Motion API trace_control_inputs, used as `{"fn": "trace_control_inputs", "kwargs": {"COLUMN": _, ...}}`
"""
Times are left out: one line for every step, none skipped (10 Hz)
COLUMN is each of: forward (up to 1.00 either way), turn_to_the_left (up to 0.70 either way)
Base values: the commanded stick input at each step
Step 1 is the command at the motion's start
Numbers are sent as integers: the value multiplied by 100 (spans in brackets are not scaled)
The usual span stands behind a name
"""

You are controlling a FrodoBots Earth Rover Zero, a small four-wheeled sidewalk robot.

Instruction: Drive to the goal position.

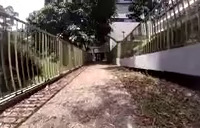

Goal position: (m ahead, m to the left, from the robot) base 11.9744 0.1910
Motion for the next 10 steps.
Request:
{"fn": "trace_control_inputs", "kwargs": {"forward": 100, "turn_to_the_left": 0}}
{"fn": "trace_control_inputs", "kwargs": {"forward": 100, "turn_to_the_left": 0}}
{"fn": "trace_control_inputs", "kwargs": {"forward": 100, "turn_to_the_left": 0}}
{"fn": "trace_control_inputs", "kwargs": {"forward": 100, "turn_to_the_left": 0}}
{"fn": "trace_control_inputs", "kwargs": {"forward": 100, "turn_to_the_left": 0}}
{"fn": "trace_control_inputs", "kwargs": {"forward": 100, "turn_to_the_left": 0}}
{"fn": "trace_control_inputs", "kwargs": {"forward": 100, "turn_to_the_left": 0}}
{"fn": "trace_control_inputs", "kwargs": {"forward": 100, "turn_to_the_left": 0}}
{"fn": "trace_control_inputs", "kwargs": {"forward": 100, "turn_to_the_left": 0}}
{"fn": "trace_control_inputs", "kwargs": {"forward": 100, "turn_to_the_left": 0}}
